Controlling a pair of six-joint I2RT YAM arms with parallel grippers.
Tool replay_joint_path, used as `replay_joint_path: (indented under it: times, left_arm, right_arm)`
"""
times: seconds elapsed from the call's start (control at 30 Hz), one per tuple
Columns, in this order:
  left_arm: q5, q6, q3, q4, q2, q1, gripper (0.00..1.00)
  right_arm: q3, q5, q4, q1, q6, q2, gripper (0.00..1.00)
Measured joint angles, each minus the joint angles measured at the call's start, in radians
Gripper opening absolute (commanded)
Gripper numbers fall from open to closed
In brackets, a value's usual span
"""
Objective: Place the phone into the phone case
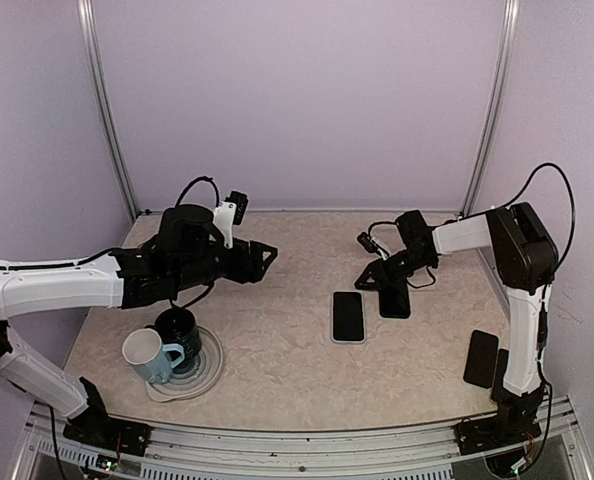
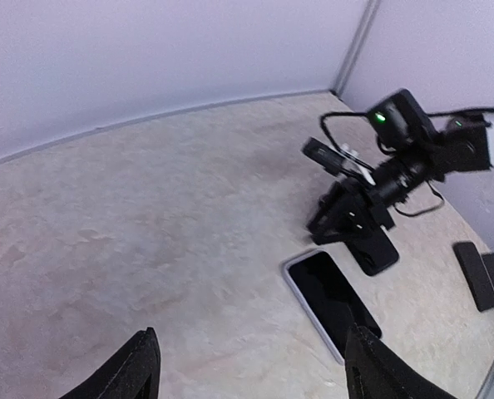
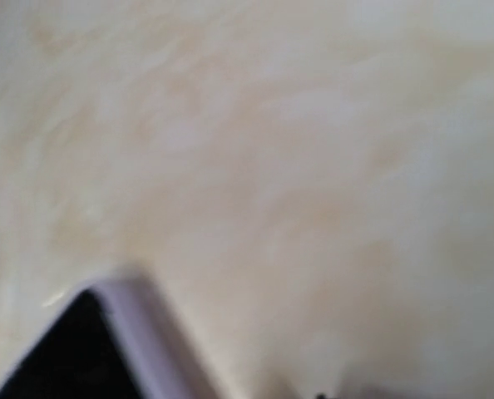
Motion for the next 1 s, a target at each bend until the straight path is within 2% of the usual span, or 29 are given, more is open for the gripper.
replay_joint_path:
  times: [0.13, 0.27, 0.4, 0.6, 0.87, 1.0]
  left_arm:
    - [-0.084, -0.036, 0.096, -0.130, 0.002, 0.099, 0.84]
    - [-0.096, -0.066, 0.240, -0.273, 0.037, 0.281, 0.85]
    - [-0.109, -0.083, 0.341, -0.356, 0.133, 0.469, 0.85]
    - [-0.107, -0.087, 0.402, -0.465, 0.386, 0.655, 0.80]
    - [-0.082, -0.052, 0.547, -0.552, 0.619, 0.719, 0.78]
    - [-0.054, -0.050, 0.627, -0.558, 0.693, 0.737, 0.68]
  right_arm:
    - [0.035, 0.082, -0.005, -0.013, -0.018, 0.000, 0.51]
    - [0.067, 0.144, -0.031, -0.010, -0.029, -0.005, 0.58]
    - [0.078, 0.198, -0.052, 0.014, -0.027, -0.064, 0.62]
    - [0.076, 0.280, -0.056, 0.105, -0.013, -0.204, 0.62]
    - [-0.002, 0.356, -0.047, 0.160, 0.002, -0.363, 0.60]
    - [-0.053, 0.381, -0.047, 0.164, 0.011, -0.371, 0.60]
